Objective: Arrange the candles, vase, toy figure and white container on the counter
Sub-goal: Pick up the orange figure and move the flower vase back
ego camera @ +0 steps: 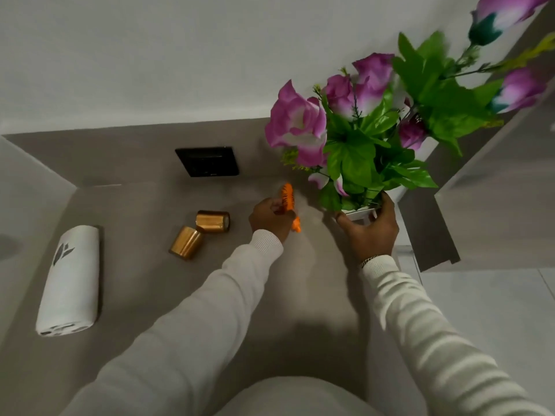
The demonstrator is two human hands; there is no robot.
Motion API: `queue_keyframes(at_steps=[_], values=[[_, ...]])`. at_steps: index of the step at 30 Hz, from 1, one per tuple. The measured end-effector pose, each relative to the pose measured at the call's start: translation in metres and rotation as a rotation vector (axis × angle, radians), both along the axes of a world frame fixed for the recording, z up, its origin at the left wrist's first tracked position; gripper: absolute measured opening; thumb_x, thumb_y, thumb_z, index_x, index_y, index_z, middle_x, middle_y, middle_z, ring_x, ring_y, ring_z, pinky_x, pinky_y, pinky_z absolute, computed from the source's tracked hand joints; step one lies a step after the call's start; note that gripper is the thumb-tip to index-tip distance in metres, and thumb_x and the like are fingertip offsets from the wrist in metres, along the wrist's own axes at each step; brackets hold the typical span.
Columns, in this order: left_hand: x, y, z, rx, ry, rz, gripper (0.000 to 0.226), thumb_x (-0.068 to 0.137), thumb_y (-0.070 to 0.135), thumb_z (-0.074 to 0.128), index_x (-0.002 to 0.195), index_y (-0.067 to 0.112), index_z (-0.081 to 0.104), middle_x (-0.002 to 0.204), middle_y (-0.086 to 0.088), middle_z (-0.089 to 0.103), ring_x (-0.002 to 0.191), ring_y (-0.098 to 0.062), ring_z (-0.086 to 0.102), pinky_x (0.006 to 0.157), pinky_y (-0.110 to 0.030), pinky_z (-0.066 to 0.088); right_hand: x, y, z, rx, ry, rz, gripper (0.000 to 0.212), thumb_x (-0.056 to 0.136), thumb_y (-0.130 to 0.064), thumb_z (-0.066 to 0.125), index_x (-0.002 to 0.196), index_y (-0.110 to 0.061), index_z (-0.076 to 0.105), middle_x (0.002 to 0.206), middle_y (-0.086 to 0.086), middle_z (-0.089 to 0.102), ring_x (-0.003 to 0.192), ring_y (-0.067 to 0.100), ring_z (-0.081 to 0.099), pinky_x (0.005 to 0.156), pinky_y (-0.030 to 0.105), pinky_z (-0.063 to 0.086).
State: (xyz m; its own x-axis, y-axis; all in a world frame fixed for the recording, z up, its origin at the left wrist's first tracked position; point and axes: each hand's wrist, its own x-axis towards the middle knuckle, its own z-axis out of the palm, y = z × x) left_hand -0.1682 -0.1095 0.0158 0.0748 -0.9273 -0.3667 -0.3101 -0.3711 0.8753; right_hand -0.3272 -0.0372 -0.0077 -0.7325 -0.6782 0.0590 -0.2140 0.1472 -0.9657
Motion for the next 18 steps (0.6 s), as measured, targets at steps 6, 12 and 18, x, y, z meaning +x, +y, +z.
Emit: queue_keyframes(at_steps=[6,12,18], values=[[-0.002,-0.014,-0.003,-0.004,0.028,-0.002,0.021,0.070,0.015,0.077,0.090,0.017,0.069,0.088,-0.003,0.073,0.085,-0.019,0.069,0.084,-0.038,0.058,-0.010,-0.021,-0.008,0.028,0.018,0.013,0.091,0.058,-0.042,0.091,0.136,-0.023,0.049,0.120,-0.012,0.063,0.102,-0.004,0.061,0.094,0.019,0.050],[0.068,0.002,0.007,-0.277,-0.147,-0.068,0.024,0.080,0.024,0.070,0.103,0.021,0.066,0.100,0.000,0.070,0.090,-0.013,0.064,0.072,-0.013,0.047,0.022,0.015,-0.005,-0.076,0.241,-0.101,0.091,0.071,-0.037,0.087,0.140,-0.005,0.039,0.142,0.016,0.045,0.132,0.031,0.044,0.105,0.054,0.042],[0.170,-0.001,0.009,-0.321,-0.749,-0.208,0.056,0.074,0.032,0.071,0.122,0.007,0.056,0.121,-0.020,0.059,0.117,-0.040,0.050,0.100,-0.043,0.039,0.107,0.002,0.019,-0.101,0.280,0.375,0.057,0.075,-0.017,0.079,0.126,-0.005,0.057,0.120,0.009,0.062,0.105,0.020,0.059,0.090,0.031,0.049]])
